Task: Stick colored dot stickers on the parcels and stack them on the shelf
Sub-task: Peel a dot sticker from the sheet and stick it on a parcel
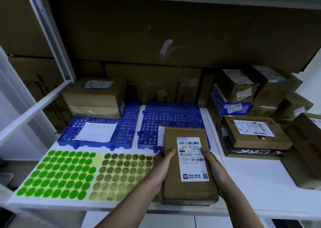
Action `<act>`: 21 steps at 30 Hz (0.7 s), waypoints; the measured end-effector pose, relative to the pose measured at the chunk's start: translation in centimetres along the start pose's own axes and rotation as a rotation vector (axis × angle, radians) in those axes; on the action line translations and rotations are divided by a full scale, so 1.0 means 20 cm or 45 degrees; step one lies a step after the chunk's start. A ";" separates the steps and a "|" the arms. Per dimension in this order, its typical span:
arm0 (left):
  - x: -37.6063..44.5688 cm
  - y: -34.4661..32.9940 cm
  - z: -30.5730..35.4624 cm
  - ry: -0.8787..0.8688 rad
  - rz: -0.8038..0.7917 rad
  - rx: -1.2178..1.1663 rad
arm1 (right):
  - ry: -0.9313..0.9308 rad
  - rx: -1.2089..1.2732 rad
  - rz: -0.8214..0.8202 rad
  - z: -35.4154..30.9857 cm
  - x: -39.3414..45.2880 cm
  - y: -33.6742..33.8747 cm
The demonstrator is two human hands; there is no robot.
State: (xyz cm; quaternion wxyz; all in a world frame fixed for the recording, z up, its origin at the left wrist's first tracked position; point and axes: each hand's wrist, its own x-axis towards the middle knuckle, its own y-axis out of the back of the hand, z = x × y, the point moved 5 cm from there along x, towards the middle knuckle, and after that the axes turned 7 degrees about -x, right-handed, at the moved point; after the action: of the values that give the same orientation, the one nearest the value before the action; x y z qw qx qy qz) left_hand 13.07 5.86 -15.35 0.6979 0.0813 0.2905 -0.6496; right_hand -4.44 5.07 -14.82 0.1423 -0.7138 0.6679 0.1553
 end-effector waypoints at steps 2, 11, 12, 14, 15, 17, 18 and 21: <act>-0.02 0.00 0.01 -0.004 -0.015 -0.002 | 0.000 -0.023 0.003 0.00 0.00 0.01; -0.08 0.01 0.10 -0.085 -0.048 0.007 | 0.109 -0.244 0.271 -0.10 -0.06 0.03; -0.08 0.02 0.11 -0.104 -0.049 0.040 | 0.172 -0.294 0.346 -0.13 -0.07 0.03; -0.09 0.06 0.15 -0.167 -0.023 0.118 | 0.349 -0.396 0.539 -0.21 -0.11 0.03; -0.10 0.09 0.17 -0.207 -0.002 0.142 | 0.454 -0.452 0.633 -0.26 -0.14 0.03; -0.09 0.16 0.22 -0.276 0.046 0.156 | 0.654 -0.560 0.751 -0.36 -0.19 -0.02; -0.09 0.20 0.24 -0.313 0.069 0.178 | 0.738 -0.596 0.762 -0.40 -0.20 -0.06; -0.09 0.31 0.31 -0.400 0.112 0.274 | 0.901 -0.656 0.649 -0.51 -0.20 -0.24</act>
State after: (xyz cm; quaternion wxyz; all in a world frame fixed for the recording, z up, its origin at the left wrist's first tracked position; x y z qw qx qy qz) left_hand 20.92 5.35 -11.07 0.7497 0.0656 0.1032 -0.6504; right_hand 0.48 4.93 -3.86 -0.3160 -0.5488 0.7683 0.0933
